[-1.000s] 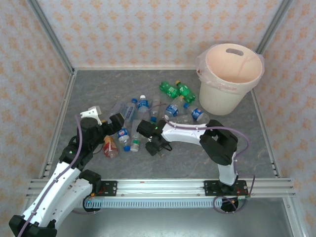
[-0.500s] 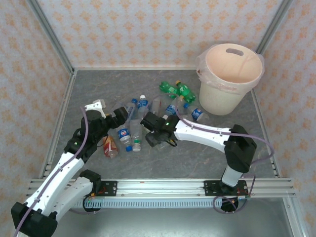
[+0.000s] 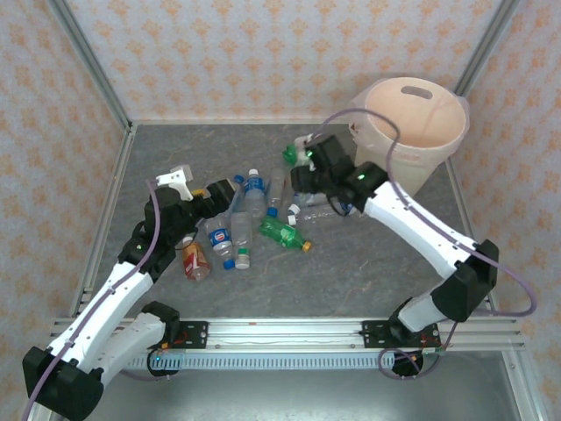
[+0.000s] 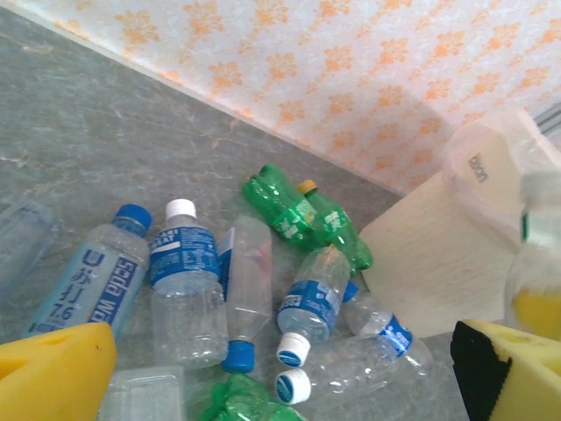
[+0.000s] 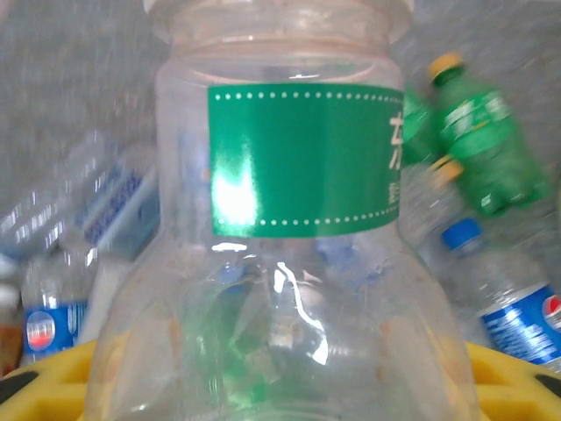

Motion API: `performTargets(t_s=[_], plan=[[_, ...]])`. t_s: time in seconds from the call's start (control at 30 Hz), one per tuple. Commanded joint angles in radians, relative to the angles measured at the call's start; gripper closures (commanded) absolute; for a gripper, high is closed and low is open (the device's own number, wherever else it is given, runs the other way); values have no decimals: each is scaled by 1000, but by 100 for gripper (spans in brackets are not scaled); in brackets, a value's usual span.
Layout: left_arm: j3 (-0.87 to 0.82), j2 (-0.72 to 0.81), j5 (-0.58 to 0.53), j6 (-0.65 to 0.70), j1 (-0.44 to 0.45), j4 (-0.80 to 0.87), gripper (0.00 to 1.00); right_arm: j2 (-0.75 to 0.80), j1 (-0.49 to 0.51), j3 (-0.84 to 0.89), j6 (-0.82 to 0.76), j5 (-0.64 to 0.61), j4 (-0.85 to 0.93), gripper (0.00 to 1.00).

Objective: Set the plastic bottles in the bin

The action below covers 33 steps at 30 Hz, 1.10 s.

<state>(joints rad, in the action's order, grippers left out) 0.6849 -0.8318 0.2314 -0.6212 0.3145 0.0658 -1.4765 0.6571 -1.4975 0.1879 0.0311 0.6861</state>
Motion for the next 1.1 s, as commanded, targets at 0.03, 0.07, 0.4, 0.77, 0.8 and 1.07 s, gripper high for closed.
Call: performTargets(t_s=[0.03, 0.07, 0.4, 0.77, 0.8, 1.07], plan=[[26, 0, 93, -21, 4, -96, 1, 31, -119, -109, 34, 31, -26, 49], [28, -1, 112, -22, 5, -105, 1, 28, -150, -138, 41, 34, -28, 49], [51, 16, 132, -24, 12, -108, 1, -63, -468, -351, 173, 56, -60, 50], [89, 39, 111, -12, 14, -29, 1, -226, -628, -470, 246, 12, -31, 49], [97, 36, 111, -12, 14, -23, 1, -234, -627, -466, 245, 11, -31, 48], [125, 26, 82, -14, 14, 10, 1, -272, -632, -480, 243, -2, -6, 33]])
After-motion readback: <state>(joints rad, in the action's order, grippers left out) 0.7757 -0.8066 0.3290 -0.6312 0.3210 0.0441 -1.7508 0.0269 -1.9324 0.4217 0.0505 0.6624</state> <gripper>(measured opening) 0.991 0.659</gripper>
